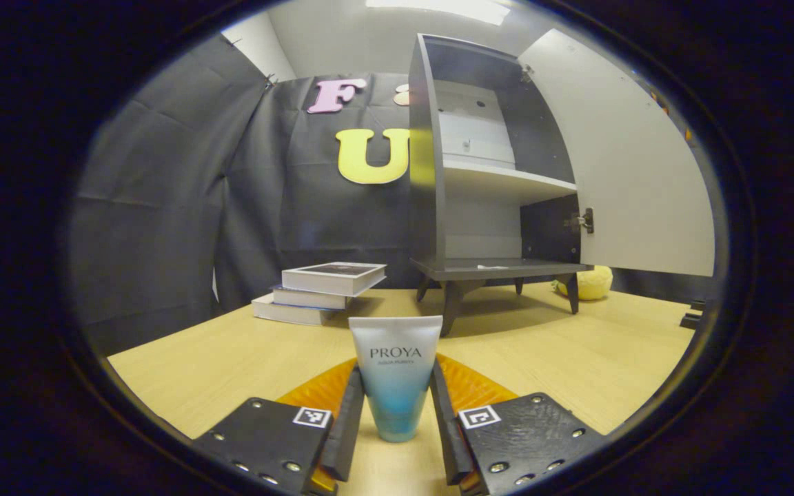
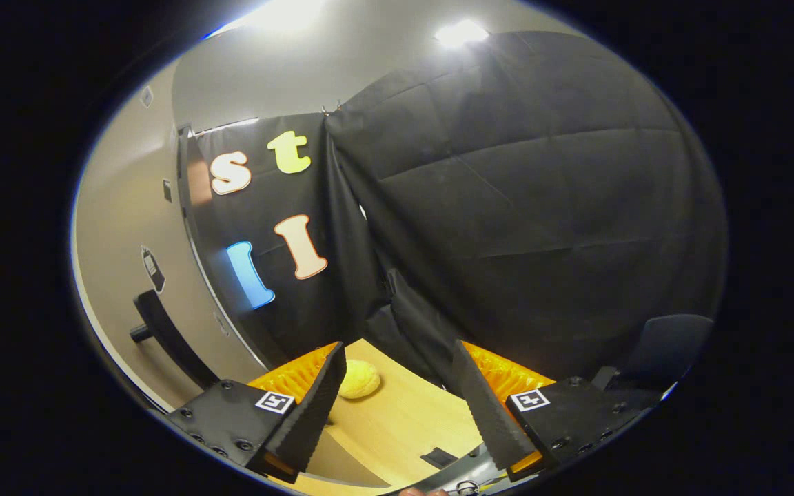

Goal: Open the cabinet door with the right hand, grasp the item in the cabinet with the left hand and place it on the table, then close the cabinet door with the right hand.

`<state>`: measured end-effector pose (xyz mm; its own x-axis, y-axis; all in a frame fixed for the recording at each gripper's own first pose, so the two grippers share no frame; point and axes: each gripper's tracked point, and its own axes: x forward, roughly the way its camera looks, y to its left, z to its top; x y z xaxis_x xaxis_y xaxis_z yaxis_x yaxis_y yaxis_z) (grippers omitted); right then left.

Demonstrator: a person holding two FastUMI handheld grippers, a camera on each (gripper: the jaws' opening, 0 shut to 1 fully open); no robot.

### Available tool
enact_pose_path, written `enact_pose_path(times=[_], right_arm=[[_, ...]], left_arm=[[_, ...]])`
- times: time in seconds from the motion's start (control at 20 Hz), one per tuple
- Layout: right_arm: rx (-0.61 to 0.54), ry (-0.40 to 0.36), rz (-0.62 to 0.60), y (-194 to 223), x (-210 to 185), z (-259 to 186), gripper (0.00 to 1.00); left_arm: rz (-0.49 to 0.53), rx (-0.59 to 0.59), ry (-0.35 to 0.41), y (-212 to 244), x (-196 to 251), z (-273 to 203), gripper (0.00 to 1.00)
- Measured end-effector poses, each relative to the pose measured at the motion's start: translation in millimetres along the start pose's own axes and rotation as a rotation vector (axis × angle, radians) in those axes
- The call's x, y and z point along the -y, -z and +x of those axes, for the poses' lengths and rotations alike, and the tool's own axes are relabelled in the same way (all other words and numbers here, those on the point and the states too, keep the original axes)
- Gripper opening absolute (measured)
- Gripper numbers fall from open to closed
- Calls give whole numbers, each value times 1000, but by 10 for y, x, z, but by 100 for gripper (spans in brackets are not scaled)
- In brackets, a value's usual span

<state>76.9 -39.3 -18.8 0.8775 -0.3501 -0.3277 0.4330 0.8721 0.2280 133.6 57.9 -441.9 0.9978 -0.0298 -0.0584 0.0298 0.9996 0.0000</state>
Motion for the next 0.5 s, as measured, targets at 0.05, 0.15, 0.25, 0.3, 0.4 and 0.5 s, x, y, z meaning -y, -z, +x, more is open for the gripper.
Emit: enact_pose_path(times=[0.05,0.15,0.25,0.3,0.4,0.5], right_arm=[[2,7,13,-5,24,11,98],[-1,23,42,31,95,20,98],[-6,23,74,74,136,-2,98],[-5,31,83,79,167,17,98],[5,46,84,106,214,34,98],[3,63,58,175,309,69,98]], left_arm=[[6,0,7,-17,21,-12,51],[9,-4,20,-43,38,-33,57],[8,1,29,-151,43,-66,71],[16,-4,32,-190,43,-76,86],[36,-3,50,-331,99,-141,87],[56,-9,42,-498,65,-205,87]])
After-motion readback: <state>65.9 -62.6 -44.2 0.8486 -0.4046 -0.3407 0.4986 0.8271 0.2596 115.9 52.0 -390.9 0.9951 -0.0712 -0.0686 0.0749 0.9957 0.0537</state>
